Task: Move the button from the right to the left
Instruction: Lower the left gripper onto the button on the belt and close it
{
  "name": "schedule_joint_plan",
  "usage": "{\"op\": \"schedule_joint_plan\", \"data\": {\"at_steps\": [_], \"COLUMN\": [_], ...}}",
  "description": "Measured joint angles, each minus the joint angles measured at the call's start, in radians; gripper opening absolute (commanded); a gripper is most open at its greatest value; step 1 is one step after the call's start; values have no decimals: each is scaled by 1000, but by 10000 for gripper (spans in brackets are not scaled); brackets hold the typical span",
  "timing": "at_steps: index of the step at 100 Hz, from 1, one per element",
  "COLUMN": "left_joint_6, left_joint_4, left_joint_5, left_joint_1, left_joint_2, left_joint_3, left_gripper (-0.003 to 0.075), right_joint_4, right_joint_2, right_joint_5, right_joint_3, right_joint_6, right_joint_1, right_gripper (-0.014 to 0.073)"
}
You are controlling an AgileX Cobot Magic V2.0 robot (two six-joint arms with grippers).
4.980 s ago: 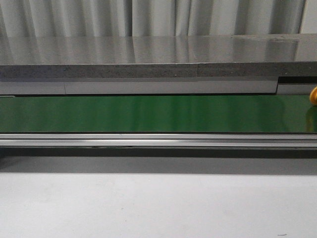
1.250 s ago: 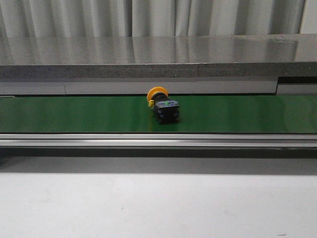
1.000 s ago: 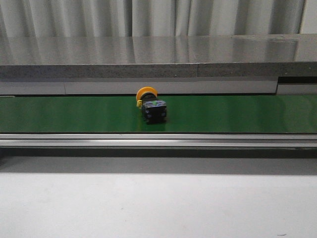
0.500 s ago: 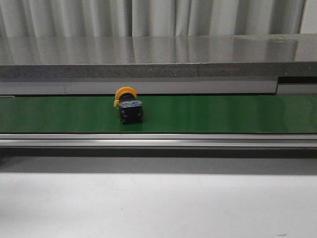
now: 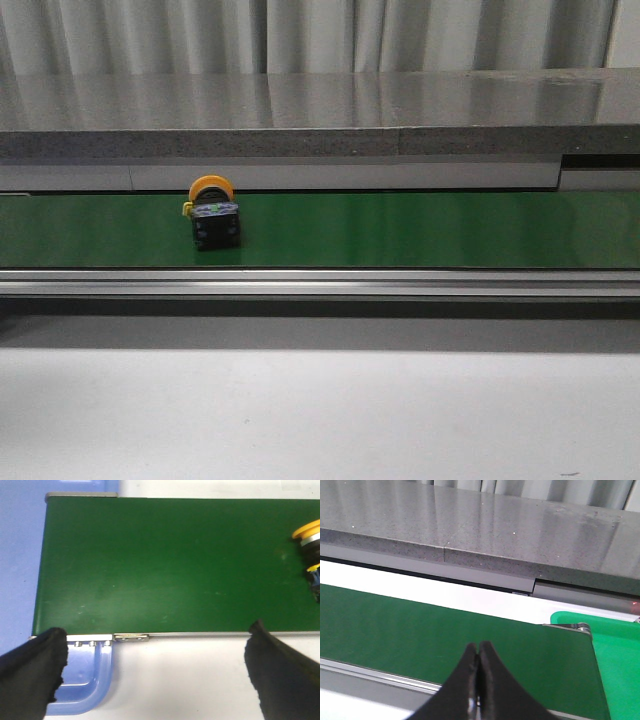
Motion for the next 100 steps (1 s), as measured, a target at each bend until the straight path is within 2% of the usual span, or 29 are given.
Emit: {"op": "schedule_joint_plan", "data": {"at_steps": [32,67,100], "left_joint_6": [0,0,0], "left_joint_4": [-52,-67,-70], "left_joint_5": [-73,-81,-93], "left_joint_1": [-94,-174,-181], "left_joint_2": [28,252,421], "left_joint_3": [-23,-152,-237], "left_gripper": [688,687,687], "right_joint_4": [0,0,0], "right_joint_2": [0,0,0], "right_joint_5": [-2,-2,-2], "right_joint_3": [0,0,0], "right_joint_6": [0,0,0], "right_joint_1": [0,0,0], "right_gripper": [-67,-67,-67]}}
